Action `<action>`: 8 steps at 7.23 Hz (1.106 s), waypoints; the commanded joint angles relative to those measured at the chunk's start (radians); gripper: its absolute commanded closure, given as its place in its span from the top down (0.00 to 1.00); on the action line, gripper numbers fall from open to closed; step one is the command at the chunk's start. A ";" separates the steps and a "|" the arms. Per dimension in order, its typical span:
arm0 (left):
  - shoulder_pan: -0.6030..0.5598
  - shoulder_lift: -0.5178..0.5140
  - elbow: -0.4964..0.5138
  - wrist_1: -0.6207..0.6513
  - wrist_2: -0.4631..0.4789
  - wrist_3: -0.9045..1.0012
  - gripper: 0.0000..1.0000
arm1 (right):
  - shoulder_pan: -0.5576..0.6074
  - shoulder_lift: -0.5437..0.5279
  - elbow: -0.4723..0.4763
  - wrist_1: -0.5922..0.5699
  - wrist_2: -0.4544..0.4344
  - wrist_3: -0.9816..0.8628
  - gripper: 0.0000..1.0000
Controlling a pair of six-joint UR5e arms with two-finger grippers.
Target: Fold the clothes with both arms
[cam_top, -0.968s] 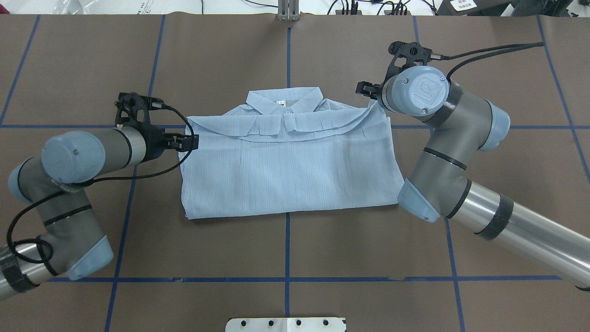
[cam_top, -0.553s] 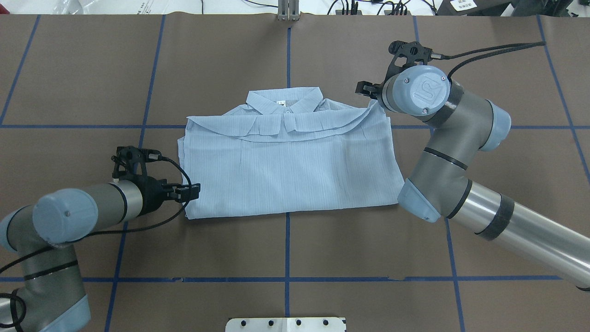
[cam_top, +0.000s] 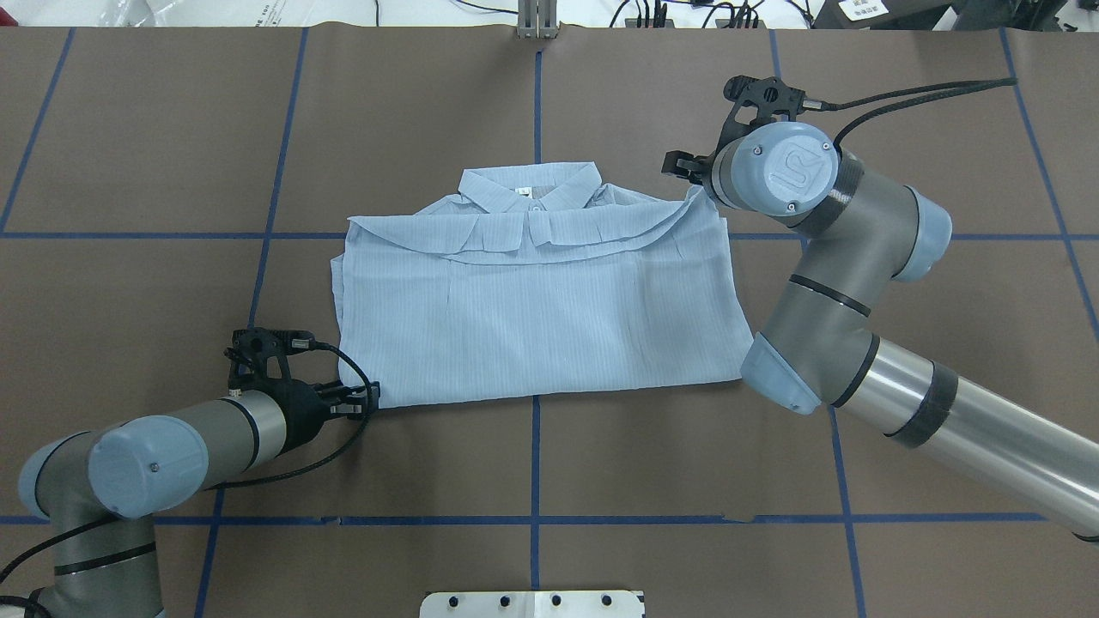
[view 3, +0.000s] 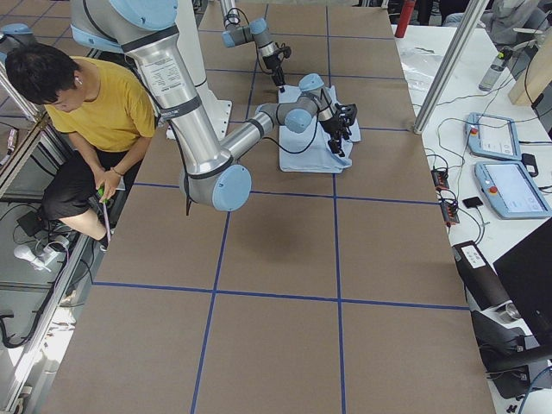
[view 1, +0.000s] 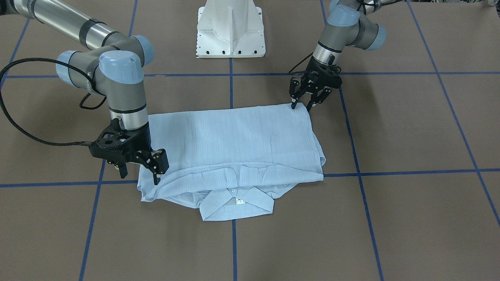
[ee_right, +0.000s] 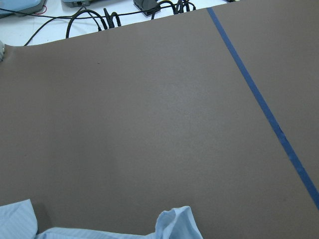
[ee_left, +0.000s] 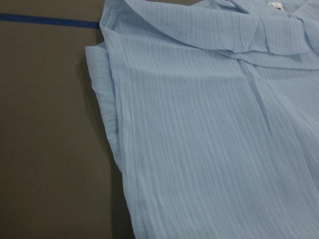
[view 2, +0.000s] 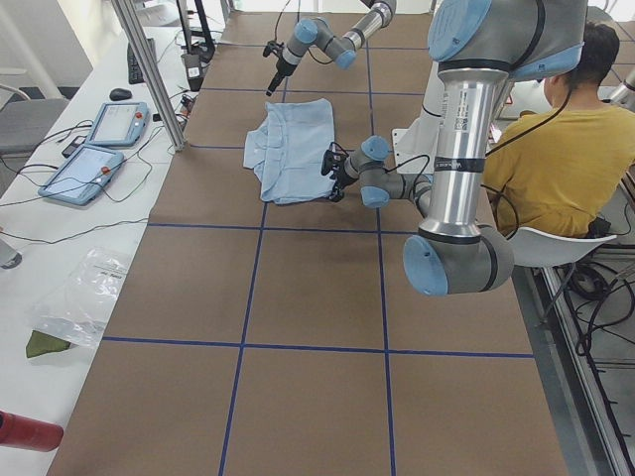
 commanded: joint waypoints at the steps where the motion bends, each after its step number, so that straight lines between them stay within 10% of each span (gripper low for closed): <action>1: 0.003 -0.006 -0.005 0.000 -0.003 -0.002 0.02 | -0.001 0.000 -0.001 0.000 0.000 0.001 1.00; 5: -0.035 0.006 -0.017 0.000 -0.019 0.080 0.00 | -0.008 -0.009 -0.001 0.000 -0.002 0.008 1.00; 8: -0.268 -0.026 0.096 0.003 -0.023 0.305 0.00 | -0.014 -0.009 -0.001 0.000 -0.002 0.014 1.00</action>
